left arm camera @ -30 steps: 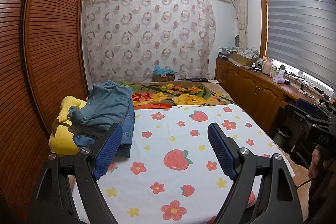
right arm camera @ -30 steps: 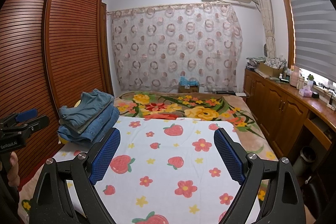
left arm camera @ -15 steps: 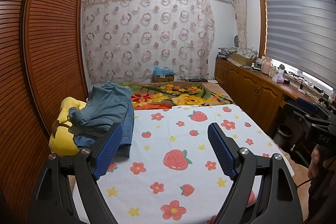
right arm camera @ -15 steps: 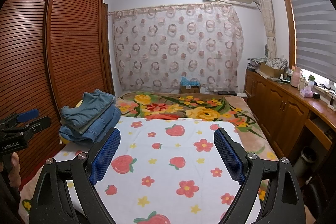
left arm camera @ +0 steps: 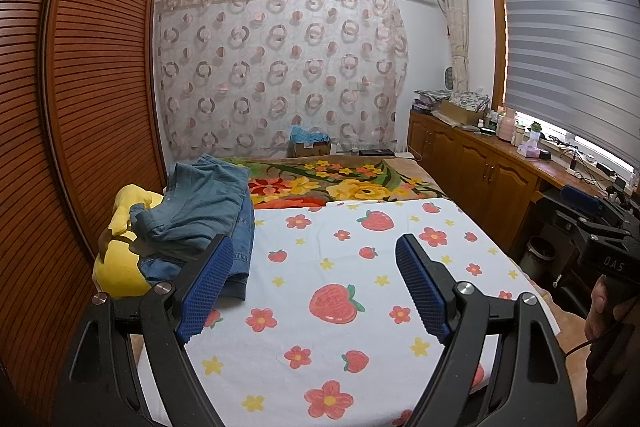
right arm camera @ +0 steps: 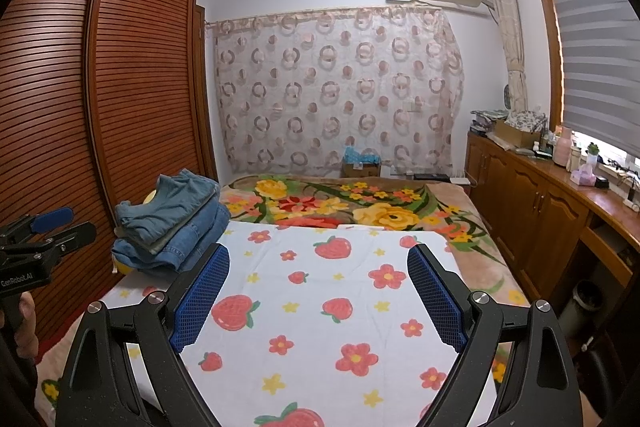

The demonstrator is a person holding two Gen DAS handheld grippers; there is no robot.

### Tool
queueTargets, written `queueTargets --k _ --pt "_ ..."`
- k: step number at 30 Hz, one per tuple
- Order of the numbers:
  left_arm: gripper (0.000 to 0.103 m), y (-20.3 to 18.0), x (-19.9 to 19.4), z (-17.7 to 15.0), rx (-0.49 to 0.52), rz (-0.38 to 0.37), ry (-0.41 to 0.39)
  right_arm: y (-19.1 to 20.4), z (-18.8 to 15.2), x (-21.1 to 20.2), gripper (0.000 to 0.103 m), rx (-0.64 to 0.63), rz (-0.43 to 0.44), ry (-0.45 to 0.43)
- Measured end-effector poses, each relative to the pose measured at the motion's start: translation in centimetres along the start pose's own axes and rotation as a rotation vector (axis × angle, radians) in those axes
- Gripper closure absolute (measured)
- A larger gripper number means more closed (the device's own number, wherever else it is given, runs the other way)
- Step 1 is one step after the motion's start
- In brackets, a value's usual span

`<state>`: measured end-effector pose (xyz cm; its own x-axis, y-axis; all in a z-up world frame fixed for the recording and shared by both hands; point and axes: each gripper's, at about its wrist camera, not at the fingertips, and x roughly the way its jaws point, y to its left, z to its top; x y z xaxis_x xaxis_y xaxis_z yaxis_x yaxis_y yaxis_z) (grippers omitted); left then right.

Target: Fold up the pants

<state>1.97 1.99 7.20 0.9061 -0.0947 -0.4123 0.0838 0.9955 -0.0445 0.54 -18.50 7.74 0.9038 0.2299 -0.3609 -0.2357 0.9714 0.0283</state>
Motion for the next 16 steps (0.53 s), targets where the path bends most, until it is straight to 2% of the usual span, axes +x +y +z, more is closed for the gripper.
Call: queueTargets --k 16 --pt "0.019 0.01 0.05 -0.01 0.002 0.001 0.000 -0.11 -0.07 -0.02 0.011 -0.001 -0.001 0.000"
